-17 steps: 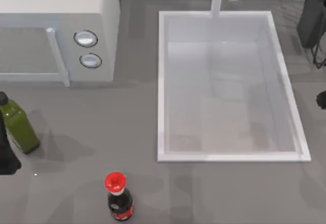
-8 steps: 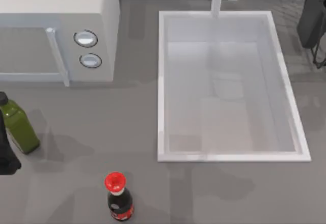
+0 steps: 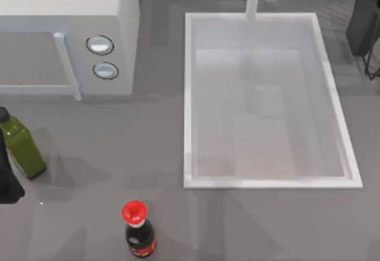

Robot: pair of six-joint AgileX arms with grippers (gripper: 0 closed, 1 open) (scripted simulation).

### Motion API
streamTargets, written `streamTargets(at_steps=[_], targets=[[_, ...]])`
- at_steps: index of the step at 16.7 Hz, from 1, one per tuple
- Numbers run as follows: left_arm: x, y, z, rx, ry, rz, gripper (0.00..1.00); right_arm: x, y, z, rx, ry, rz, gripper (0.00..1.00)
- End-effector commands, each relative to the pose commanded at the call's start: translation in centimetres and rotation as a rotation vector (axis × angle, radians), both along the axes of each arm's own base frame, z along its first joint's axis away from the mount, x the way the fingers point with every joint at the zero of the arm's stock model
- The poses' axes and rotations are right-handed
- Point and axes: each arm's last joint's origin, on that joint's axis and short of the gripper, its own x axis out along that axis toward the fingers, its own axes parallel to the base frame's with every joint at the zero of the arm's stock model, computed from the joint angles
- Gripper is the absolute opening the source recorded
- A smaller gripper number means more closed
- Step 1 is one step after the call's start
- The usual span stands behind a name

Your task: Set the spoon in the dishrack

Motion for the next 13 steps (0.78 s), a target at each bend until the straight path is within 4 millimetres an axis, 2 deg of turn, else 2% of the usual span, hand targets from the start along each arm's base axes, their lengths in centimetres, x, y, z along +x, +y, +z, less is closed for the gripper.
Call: streamTargets(at_steps=[3,9,11,13], targets=[[0.0,0.0,0.0,0.000,0.000,0.000,1.00,-1.6,-0.6,1.0,-0.066,-0.084,-0.024,0.00],[0.0,0.0,0.0,0.000,0.000,0.000,1.00,-1.5,-0.6,1.1,-0.067,-0.087,-0.023,0.00],[0.0,0.0,0.0,0.000,0.000,0.000,1.00,-0.5,-1.0,0.7,-0.065,-0.086,-0.021,0.00],[0.0,0.0,0.0,0.000,0.000,0.000,1.00,1.8,-2.0,-0.3,-0.063,-0.082,-0.020,0.00]])
